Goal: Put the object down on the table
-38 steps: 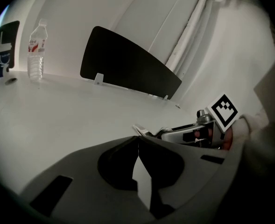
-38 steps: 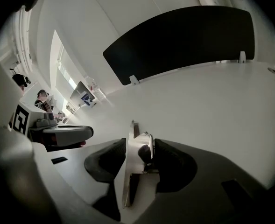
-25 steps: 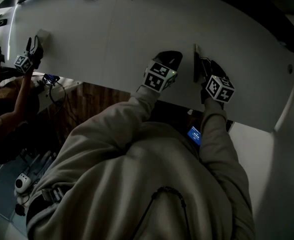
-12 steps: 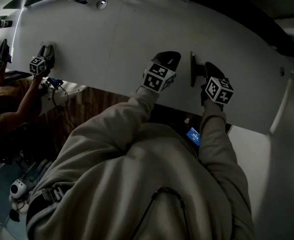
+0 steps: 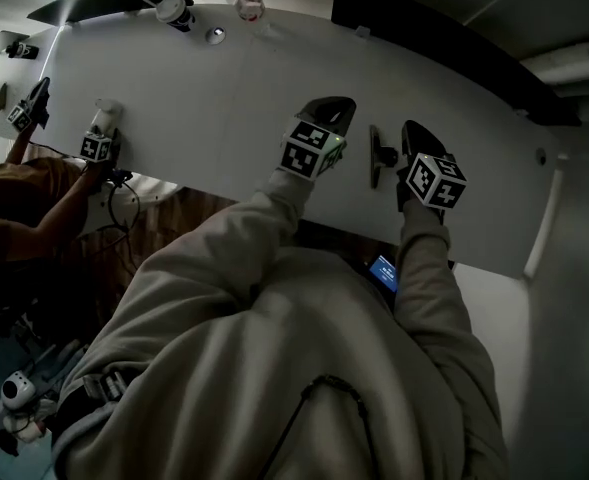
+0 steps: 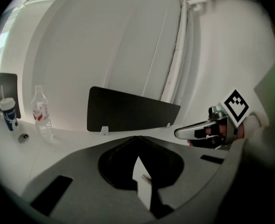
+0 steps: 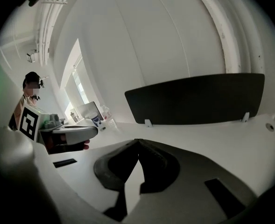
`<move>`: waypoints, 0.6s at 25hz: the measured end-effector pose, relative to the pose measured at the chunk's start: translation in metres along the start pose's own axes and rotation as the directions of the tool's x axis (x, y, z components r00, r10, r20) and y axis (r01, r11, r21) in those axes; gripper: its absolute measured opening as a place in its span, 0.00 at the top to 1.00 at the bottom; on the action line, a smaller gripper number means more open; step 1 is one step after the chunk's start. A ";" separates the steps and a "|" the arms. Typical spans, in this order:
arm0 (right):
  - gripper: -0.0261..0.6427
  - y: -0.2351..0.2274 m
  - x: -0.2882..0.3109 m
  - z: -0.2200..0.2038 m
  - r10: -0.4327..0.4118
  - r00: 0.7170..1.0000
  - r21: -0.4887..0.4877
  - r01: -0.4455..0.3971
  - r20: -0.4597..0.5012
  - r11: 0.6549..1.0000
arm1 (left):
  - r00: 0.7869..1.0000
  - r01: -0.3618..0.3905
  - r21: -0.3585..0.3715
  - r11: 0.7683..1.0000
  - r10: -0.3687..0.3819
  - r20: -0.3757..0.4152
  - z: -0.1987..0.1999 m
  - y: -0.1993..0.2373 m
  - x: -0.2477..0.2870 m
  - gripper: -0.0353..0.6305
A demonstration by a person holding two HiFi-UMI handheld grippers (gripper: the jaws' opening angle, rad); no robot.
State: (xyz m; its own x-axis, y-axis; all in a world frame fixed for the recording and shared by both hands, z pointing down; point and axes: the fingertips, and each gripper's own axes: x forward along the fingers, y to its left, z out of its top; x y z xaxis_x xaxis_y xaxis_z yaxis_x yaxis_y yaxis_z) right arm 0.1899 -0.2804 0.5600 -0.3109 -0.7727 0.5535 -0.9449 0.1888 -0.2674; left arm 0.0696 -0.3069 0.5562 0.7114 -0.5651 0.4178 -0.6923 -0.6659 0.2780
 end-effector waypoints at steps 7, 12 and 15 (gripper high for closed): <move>0.93 0.016 -0.023 0.086 0.033 0.990 -0.056 -0.026 0.134 0.998 | 0.992 -0.021 0.047 0.999 0.015 0.122 0.076 0.009 -0.022 0.94; 0.93 0.034 -0.054 0.153 0.058 0.969 -0.108 -0.033 0.241 0.994 | 0.977 -0.026 0.104 0.994 0.004 0.212 0.136 0.004 -0.048 0.94; 0.93 0.049 -0.077 0.190 0.078 0.949 -0.151 -0.032 0.305 0.988 | 0.966 -0.021 0.141 0.990 -0.016 0.260 0.168 0.000 -0.065 0.94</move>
State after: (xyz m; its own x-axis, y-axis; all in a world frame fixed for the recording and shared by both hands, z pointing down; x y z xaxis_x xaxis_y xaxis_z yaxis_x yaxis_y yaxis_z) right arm 0.1871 -0.3268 0.3539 -0.3372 -0.9038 0.2637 -0.9390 0.3027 -0.1633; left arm 0.0435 -0.3513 0.3838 0.7295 -0.6614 0.1745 -0.6834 -0.7156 0.1447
